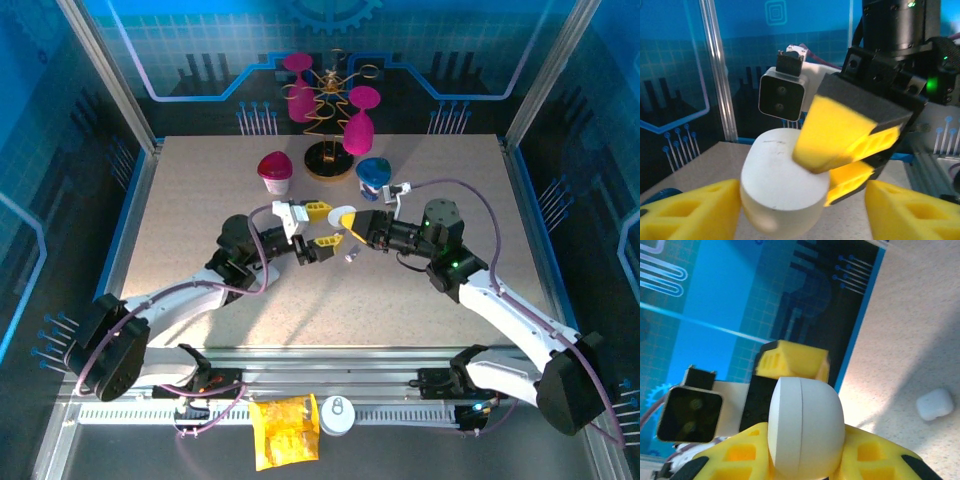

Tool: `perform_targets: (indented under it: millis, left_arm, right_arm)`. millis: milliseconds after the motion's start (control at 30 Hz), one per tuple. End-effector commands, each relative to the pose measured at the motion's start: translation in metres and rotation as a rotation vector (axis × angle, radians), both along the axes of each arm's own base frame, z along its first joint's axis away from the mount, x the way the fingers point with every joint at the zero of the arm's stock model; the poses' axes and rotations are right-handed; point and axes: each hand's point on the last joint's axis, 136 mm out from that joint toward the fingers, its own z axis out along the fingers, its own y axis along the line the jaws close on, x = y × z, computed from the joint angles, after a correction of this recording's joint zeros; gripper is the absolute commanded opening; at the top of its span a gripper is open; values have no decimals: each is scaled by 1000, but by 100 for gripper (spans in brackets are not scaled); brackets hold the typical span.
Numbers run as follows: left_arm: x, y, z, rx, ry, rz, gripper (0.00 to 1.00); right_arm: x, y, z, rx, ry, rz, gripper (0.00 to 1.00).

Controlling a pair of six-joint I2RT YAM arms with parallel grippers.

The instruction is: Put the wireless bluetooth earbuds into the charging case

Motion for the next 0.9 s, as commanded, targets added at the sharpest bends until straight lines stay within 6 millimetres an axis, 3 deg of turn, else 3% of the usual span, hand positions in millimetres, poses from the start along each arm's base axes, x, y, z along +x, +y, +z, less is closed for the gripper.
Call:
perform_targets:
  millis: [0, 100, 267, 433, 633, 867]
  left_arm:
    - [-11, 4, -4, 31, -8, -15, 81]
    - [-9, 10, -7, 47, 19, 33, 99]
    - [-4, 24, -26, 100, 56, 132, 99]
    - [-4, 36, -49, 168, 98, 196, 99]
    - [-8, 46, -79, 235, 163, 241, 99]
    - [-11, 52, -104, 318, 210, 261, 99]
  right_arm:
    - [11, -10, 3, -62, -80, -58, 14]
    - [20, -16, -7, -94, -77, -86, 14]
    - [37, -33, -27, -149, -51, -155, 14]
    - [56, -60, -59, -245, -21, -245, 14]
    - [83, -98, -118, -431, 53, -365, 13]
    - [114, -122, -190, -598, 171, -435, 14]
